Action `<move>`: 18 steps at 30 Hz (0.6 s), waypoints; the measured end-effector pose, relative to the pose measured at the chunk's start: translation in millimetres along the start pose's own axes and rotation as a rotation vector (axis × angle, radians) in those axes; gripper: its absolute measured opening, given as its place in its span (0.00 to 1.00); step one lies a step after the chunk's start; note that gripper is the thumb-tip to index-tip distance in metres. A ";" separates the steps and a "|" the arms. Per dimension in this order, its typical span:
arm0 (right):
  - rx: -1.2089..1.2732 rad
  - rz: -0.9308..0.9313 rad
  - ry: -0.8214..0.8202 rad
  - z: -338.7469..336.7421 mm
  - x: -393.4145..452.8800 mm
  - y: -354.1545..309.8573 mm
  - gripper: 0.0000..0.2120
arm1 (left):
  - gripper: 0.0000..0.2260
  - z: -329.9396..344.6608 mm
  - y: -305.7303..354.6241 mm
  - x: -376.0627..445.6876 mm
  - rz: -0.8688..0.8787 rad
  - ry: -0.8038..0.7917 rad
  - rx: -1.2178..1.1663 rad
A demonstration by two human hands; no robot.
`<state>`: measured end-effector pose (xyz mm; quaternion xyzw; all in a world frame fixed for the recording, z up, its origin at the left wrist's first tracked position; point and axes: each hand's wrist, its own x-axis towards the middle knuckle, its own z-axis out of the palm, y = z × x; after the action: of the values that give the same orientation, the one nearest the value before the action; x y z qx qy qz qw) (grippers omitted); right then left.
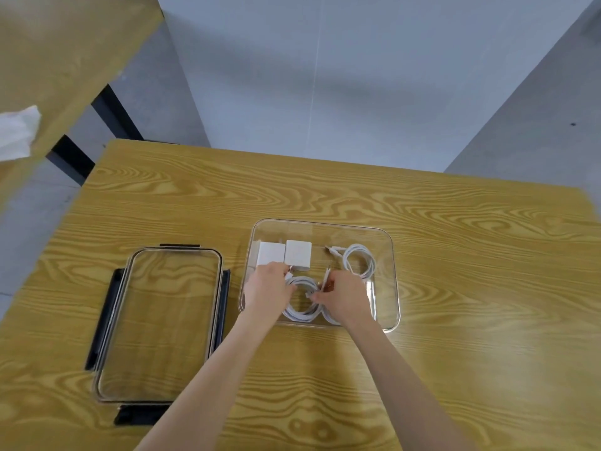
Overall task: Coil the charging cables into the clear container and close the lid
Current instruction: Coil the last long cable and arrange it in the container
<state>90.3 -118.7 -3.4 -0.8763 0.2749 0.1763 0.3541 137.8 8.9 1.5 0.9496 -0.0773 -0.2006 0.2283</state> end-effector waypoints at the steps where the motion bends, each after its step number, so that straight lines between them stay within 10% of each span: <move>1: -0.016 0.000 0.001 0.5 0.3 -0.8 0.17 | 0.18 1.3 -0.8 1.1 -0.003 -0.004 0.002; 18: 0.000 0.000 -0.052 3.8 9.7 2.7 0.16 | 0.11 5.2 2.8 5.8 0.076 -0.034 0.226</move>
<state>95.9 -121.0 -12.3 -0.8713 0.2657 0.1993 0.3612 140.7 3.0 -3.4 0.9621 -0.1394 -0.1979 0.1258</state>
